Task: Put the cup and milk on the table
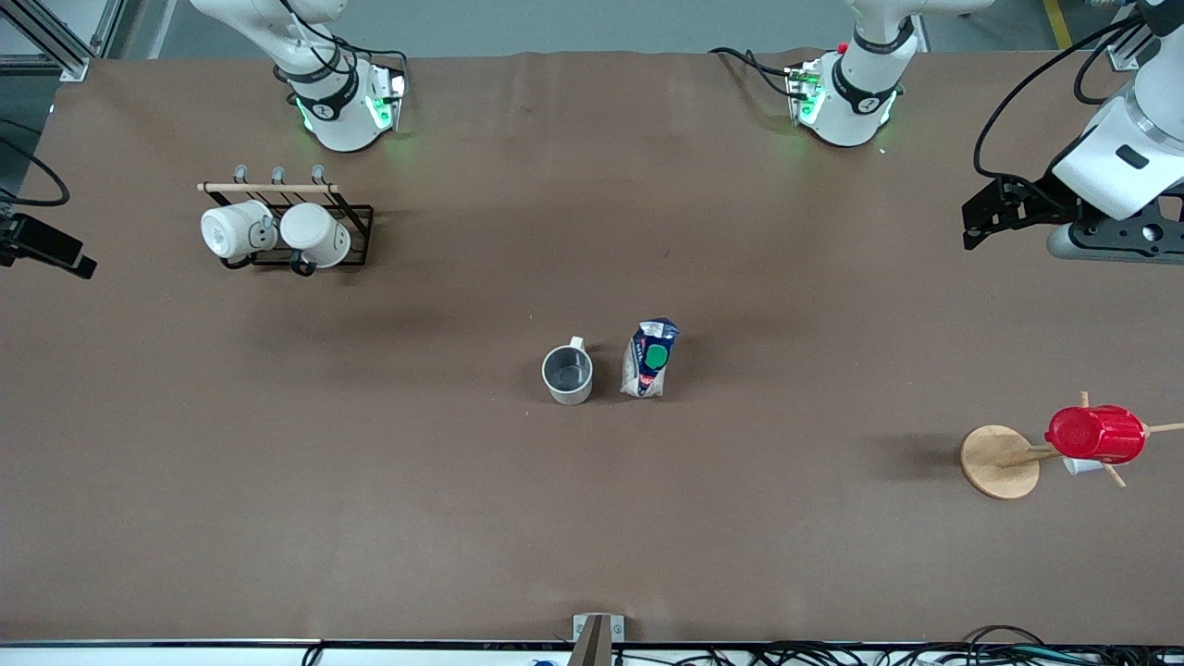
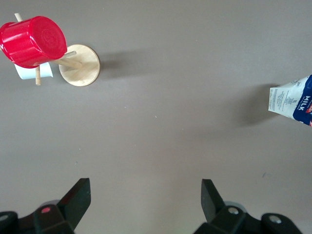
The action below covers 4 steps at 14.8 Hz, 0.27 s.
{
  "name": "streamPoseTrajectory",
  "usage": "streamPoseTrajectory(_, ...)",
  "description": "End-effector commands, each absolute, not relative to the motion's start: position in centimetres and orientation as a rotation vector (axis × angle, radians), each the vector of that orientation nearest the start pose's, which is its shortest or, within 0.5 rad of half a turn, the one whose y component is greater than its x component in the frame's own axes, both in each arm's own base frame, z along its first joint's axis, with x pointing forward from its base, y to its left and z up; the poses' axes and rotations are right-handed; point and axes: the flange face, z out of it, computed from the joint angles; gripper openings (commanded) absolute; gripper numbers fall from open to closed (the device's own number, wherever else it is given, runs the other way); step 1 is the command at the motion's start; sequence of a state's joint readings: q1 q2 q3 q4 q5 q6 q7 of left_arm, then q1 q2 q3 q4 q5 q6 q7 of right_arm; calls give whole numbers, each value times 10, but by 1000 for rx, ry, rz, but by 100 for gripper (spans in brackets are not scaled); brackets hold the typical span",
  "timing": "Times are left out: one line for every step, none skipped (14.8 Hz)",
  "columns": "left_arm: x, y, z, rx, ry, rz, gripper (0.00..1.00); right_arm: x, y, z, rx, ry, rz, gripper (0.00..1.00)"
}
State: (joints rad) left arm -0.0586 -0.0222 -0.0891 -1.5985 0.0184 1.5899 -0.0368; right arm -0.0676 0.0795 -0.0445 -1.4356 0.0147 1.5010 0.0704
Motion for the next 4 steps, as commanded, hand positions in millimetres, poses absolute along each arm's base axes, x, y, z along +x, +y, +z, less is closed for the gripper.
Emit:
streamPoseTrajectory(546, -74, 633, -3110, 186, -22, 100, 562, -58, 638, -3109, 287, 26, 100)
streamPoseTrajectory(546, -76, 633, -3114, 177, -22, 100, 562, -58, 638, -3109, 287, 26, 100)
streamPoseTrajectory(546, -76, 632, -3115, 174, -20, 100, 562, -58, 638, -3109, 287, 26, 100)
streamPoseTrajectory(546, -76, 631, -3115, 174, -17, 100, 562, -59, 638, -3109, 290, 26, 100)
